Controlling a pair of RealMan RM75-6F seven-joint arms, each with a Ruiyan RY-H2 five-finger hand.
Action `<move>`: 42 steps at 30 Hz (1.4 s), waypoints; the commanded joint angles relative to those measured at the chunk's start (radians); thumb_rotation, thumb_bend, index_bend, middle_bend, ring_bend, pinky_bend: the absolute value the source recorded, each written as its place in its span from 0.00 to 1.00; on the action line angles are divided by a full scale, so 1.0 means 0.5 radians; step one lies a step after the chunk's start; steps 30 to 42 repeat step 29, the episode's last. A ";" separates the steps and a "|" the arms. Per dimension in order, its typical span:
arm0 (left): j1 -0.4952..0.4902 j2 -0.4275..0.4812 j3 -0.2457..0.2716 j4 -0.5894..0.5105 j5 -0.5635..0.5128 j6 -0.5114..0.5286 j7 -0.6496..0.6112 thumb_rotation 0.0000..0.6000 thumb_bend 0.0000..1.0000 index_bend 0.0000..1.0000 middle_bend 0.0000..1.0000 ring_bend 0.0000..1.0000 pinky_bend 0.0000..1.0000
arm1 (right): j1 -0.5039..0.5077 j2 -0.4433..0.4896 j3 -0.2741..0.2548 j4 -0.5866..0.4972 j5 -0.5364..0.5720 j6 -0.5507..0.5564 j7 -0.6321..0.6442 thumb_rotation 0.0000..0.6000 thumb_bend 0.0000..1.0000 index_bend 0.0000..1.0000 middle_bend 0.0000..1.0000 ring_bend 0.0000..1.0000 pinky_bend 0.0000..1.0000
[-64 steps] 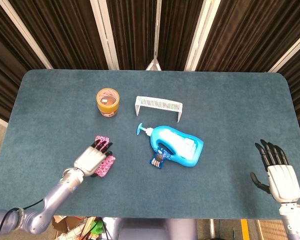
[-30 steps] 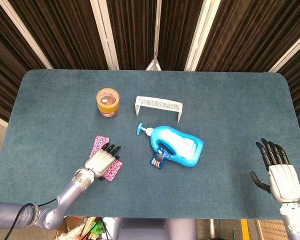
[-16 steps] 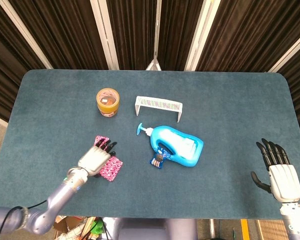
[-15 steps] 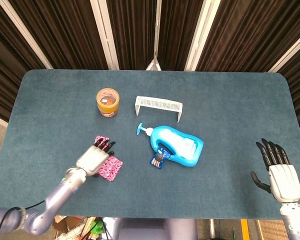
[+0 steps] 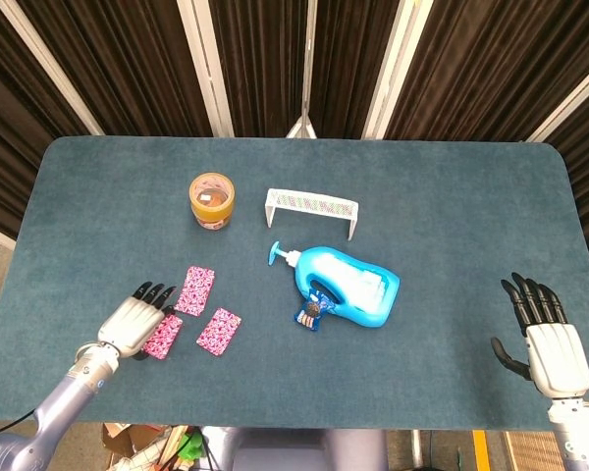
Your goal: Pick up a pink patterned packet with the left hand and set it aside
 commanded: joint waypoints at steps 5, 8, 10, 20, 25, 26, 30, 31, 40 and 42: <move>0.040 -0.088 -0.046 0.138 -0.030 -0.040 -0.036 1.00 0.28 0.25 0.00 0.00 0.00 | 0.001 -0.001 0.003 0.003 0.006 -0.004 -0.001 1.00 0.36 0.00 0.00 0.00 0.09; 0.042 -0.090 -0.059 0.131 -0.068 -0.061 -0.021 1.00 0.22 0.15 0.00 0.00 0.00 | 0.001 0.002 0.003 0.002 0.008 -0.004 0.000 1.00 0.36 0.00 0.00 0.00 0.09; 0.046 -0.081 -0.062 0.112 -0.082 -0.064 -0.008 1.00 0.19 0.11 0.00 0.00 0.00 | 0.001 0.003 0.004 0.004 0.009 -0.005 0.003 1.00 0.36 0.00 0.00 0.00 0.09; 0.199 0.103 -0.059 -0.114 0.062 0.155 -0.146 1.00 0.17 0.06 0.00 0.00 0.00 | 0.000 0.003 0.004 0.009 0.008 -0.003 -0.006 1.00 0.36 0.00 0.00 0.00 0.09; 0.468 0.152 -0.004 -0.004 0.442 0.673 -0.209 1.00 0.17 0.02 0.00 0.00 0.00 | 0.001 -0.002 0.007 0.013 0.012 -0.004 -0.030 1.00 0.36 0.00 0.00 0.00 0.09; 0.523 0.157 0.008 0.043 0.501 0.777 -0.204 1.00 0.17 0.01 0.00 0.00 0.00 | 0.002 -0.003 0.007 0.015 0.013 -0.005 -0.037 1.00 0.36 0.00 0.00 0.00 0.09; 0.705 0.166 0.020 0.153 0.665 1.092 -0.333 1.00 0.16 0.00 0.00 0.00 0.00 | 0.001 -0.006 0.009 0.019 0.015 -0.002 -0.054 1.00 0.36 0.00 0.00 0.00 0.09; 0.705 0.166 0.020 0.153 0.665 1.092 -0.333 1.00 0.16 0.00 0.00 0.00 0.00 | 0.001 -0.006 0.009 0.019 0.015 -0.002 -0.054 1.00 0.36 0.00 0.00 0.00 0.09; 0.705 0.166 0.020 0.153 0.665 1.092 -0.333 1.00 0.16 0.00 0.00 0.00 0.00 | 0.001 -0.006 0.009 0.019 0.015 -0.002 -0.054 1.00 0.36 0.00 0.00 0.00 0.09; 0.705 0.166 0.020 0.153 0.665 1.092 -0.333 1.00 0.16 0.00 0.00 0.00 0.00 | 0.001 -0.006 0.009 0.019 0.015 -0.002 -0.054 1.00 0.36 0.00 0.00 0.00 0.09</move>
